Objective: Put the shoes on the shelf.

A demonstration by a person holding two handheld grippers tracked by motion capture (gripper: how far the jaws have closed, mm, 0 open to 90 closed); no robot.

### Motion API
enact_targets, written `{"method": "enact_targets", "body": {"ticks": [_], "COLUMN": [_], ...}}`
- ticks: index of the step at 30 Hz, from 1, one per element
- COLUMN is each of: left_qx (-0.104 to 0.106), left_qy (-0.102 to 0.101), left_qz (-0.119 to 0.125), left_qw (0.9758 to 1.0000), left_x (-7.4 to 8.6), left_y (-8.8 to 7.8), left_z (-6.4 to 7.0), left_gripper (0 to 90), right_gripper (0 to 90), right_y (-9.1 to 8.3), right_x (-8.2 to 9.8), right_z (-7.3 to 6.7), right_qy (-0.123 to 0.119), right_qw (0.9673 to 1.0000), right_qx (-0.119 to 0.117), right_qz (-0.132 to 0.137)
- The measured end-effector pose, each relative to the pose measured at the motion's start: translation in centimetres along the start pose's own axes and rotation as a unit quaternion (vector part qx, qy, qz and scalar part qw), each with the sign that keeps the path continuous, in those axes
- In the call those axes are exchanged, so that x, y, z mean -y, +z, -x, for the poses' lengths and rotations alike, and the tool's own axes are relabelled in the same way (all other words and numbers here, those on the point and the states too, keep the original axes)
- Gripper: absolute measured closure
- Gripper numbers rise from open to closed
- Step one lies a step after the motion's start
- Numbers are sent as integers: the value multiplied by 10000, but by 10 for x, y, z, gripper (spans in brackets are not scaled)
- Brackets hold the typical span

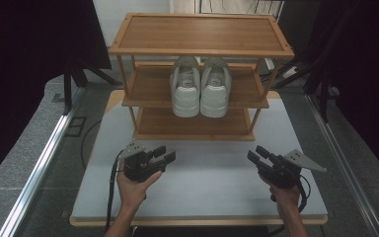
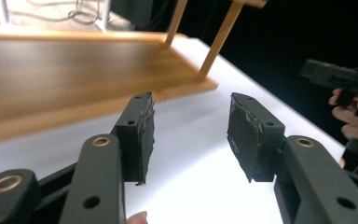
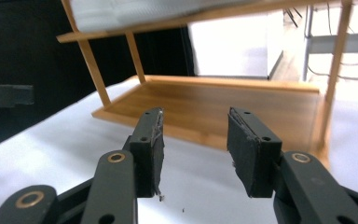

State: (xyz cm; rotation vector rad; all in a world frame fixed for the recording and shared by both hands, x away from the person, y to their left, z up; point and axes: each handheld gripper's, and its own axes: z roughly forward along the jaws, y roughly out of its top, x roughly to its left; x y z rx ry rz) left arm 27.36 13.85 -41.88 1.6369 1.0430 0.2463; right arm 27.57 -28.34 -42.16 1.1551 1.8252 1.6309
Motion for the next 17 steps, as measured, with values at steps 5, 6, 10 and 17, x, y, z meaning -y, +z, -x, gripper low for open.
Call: {"method": "enact_targets", "body": {"ticks": [5, 6, 10, 17], "left_qx": [-88, -88, -139, -41], "left_qy": [-210, -209, -163, -223], "left_qz": [-1, -80, -37, -93], "left_qw": [9997, 9997, 9998, 9997], "left_x": [18, 20, 20, 21], "left_y": [-6, -7, -12, -16], "left_z": [-13, -15, -19, -21], "left_gripper": [498, 497, 490, 464], "right_gripper": [546, 544, 526, 388], "right_y": [-4, -5, -9, -8], "right_x": [12, 12, 16, 18], "right_z": [6, 7, 10, 6], "right_qy": [-32, -24, 50, -166], "right_qw": [9997, 9997, 9997, 9984], "right_qx": [125, 149, 166, 472], "right_qz": [-201, -199, -156, -279]}}
